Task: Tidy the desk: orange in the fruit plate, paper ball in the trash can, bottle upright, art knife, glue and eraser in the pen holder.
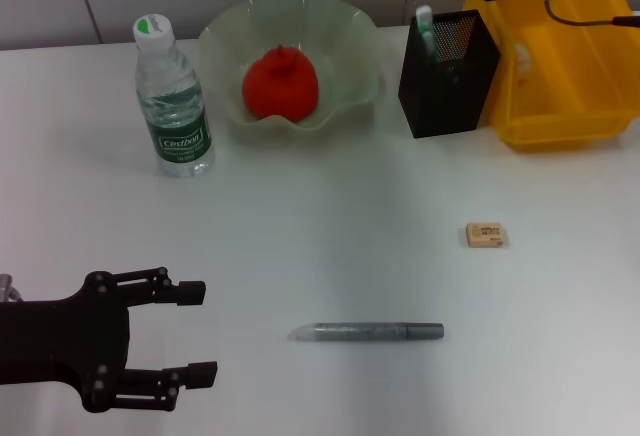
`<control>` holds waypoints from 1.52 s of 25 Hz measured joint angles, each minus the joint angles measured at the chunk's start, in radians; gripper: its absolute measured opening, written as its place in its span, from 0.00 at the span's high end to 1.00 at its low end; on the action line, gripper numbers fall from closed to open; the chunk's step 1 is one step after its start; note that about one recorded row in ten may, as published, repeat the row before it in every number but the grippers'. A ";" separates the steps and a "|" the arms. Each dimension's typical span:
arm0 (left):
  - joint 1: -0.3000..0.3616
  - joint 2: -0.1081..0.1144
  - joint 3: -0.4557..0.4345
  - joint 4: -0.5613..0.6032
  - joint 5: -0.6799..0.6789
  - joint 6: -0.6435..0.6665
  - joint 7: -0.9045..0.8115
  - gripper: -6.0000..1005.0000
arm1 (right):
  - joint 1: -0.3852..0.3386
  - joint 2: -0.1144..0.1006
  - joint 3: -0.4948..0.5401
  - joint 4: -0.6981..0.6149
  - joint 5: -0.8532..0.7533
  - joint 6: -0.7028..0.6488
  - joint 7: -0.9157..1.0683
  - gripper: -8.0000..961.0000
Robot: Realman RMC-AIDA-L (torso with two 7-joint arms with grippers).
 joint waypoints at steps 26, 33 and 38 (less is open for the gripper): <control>0.004 0.090 -0.002 -0.058 0.006 0.028 -0.015 0.19 | 0.195 0.010 -0.359 -0.273 -0.173 -0.778 0.291 0.27; 0.011 0.105 -0.011 -0.067 0.040 0.004 -0.002 0.19 | 0.260 0.030 -0.487 -0.108 -0.161 -0.718 0.265 0.27; 0.015 0.109 -0.026 -0.068 0.080 -0.030 0.006 0.19 | 0.295 0.033 -0.595 0.005 -0.102 -0.638 0.247 0.27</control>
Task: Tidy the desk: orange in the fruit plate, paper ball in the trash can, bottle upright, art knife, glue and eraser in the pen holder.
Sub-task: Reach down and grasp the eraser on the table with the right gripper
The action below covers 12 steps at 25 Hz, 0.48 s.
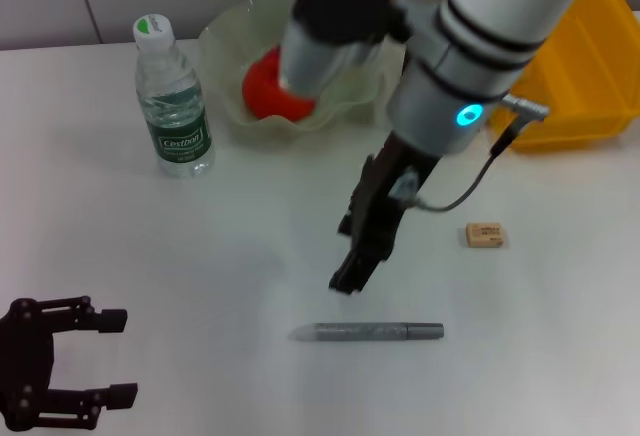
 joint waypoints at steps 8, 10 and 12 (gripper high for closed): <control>-0.001 0.006 -0.017 0.000 0.041 -0.015 0.006 0.19 | 0.048 0.006 -0.198 0.071 0.058 0.085 -0.006 0.27; 0.000 0.006 -0.032 0.000 0.047 -0.019 0.010 0.19 | 0.060 0.006 -0.230 0.076 0.075 0.090 -0.005 0.27; 0.001 0.004 -0.041 0.000 0.051 -0.021 0.016 0.19 | 0.073 0.006 -0.262 0.086 0.095 0.099 -0.005 0.27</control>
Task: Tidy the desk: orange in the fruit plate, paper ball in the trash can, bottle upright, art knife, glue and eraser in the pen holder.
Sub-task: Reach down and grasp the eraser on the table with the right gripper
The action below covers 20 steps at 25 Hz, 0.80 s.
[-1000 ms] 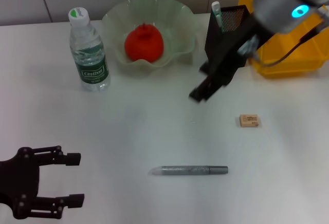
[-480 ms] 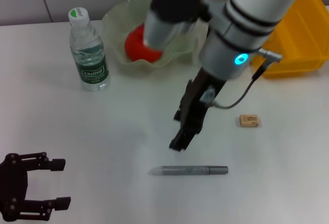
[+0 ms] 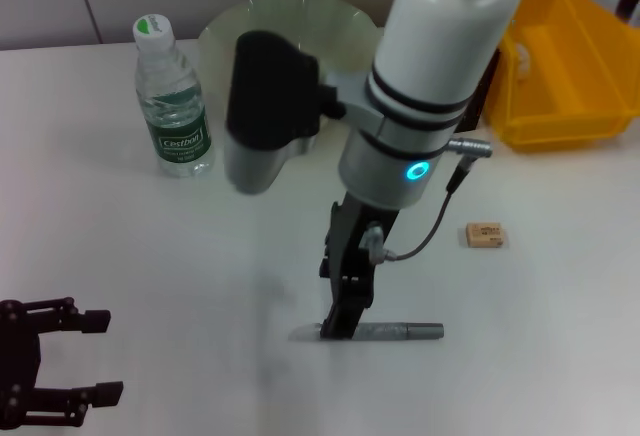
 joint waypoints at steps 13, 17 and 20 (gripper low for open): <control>-0.001 -0.014 -0.002 0.000 0.007 -0.024 0.004 0.19 | 0.016 0.000 -0.251 0.036 0.070 0.172 0.023 0.31; -0.003 -0.015 -0.001 0.000 0.007 -0.026 0.004 0.19 | 0.013 0.000 -0.292 0.040 0.081 0.201 0.032 0.32; -0.004 -0.018 0.000 0.000 0.007 -0.032 0.004 0.19 | 0.013 0.000 -0.326 0.043 0.081 0.220 0.042 0.33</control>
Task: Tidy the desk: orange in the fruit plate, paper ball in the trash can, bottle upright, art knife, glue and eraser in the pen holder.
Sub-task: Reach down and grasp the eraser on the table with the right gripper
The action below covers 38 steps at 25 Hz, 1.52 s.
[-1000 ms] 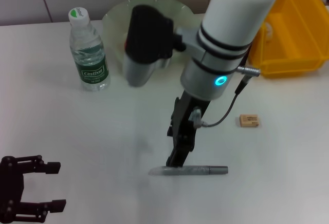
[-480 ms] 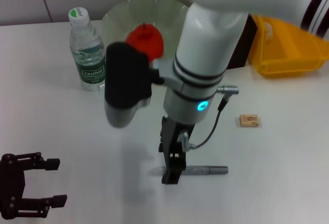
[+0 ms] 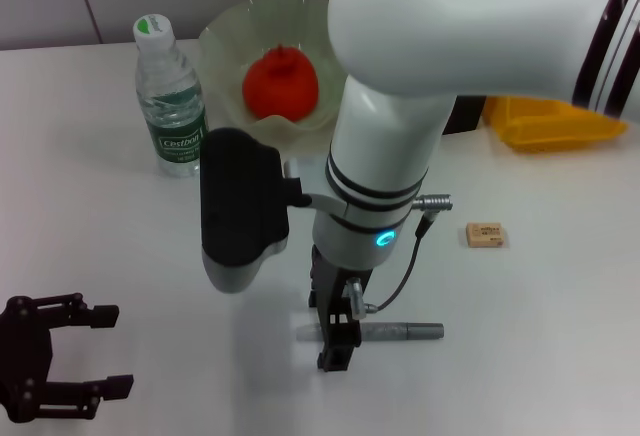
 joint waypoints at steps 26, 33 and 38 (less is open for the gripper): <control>0.000 -0.001 -0.002 0.000 -0.001 -0.019 0.000 0.19 | -0.005 0.000 -0.040 0.012 -0.007 0.030 0.023 0.74; 0.003 -0.001 -0.002 0.000 -0.001 -0.019 0.000 0.19 | -0.010 0.000 0.029 -0.001 -0.004 0.000 0.035 0.86; 0.002 -0.001 -0.002 0.000 -0.003 -0.018 0.000 0.19 | -0.011 0.000 0.030 -0.003 -0.010 -0.014 0.044 0.68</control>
